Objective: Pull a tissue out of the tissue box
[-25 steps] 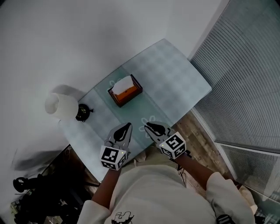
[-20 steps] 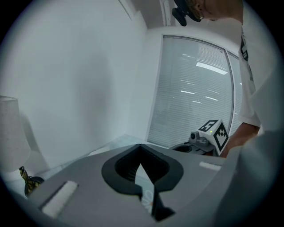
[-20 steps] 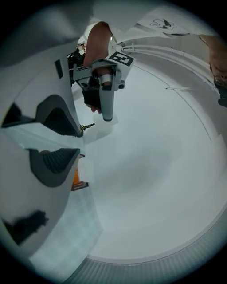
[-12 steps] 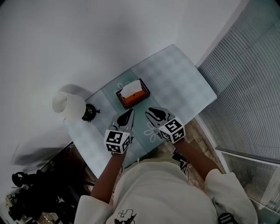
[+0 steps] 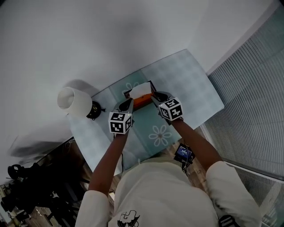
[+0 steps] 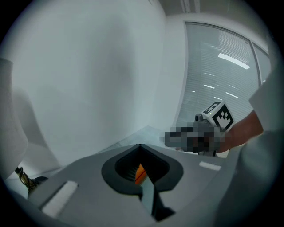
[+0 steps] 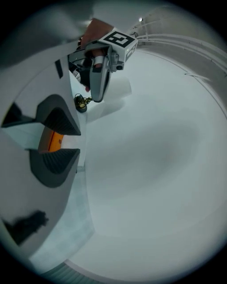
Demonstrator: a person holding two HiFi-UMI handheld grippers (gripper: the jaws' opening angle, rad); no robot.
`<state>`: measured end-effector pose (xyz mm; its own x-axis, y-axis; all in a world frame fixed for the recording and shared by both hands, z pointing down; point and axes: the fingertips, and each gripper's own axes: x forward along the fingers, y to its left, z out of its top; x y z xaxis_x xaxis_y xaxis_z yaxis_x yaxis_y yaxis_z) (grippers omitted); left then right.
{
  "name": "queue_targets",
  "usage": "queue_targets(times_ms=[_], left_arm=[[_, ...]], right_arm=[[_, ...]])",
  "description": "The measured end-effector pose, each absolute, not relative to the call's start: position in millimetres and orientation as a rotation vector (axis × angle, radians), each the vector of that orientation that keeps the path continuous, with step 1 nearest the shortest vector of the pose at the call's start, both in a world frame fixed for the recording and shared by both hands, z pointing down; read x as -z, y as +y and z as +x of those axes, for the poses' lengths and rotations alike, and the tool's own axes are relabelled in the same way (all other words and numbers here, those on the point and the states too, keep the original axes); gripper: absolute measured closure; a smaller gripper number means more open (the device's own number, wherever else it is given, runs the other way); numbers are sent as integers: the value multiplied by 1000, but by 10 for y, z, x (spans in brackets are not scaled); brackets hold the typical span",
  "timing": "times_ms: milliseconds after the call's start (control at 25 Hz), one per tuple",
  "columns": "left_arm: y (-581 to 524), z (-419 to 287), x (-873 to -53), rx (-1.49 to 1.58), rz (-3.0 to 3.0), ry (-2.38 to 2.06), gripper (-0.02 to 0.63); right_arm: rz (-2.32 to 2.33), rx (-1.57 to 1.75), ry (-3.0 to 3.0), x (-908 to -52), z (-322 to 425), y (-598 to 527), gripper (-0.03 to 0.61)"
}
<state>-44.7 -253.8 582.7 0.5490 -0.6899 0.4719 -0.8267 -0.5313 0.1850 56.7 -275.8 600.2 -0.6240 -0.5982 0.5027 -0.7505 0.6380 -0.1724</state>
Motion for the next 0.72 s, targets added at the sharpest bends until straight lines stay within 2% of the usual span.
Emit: queue_targets(times_ms=[400,720], left_arm=[[-2896,-493,-6455,-609,2258,-1233,607],[-2928,-458,-6446,-618,2265,-1234,607]], right_arm=[[1023,-668,-2321,-6599,614,-3247,451],[922,-727,-2286,-6889,555,-3391,417]])
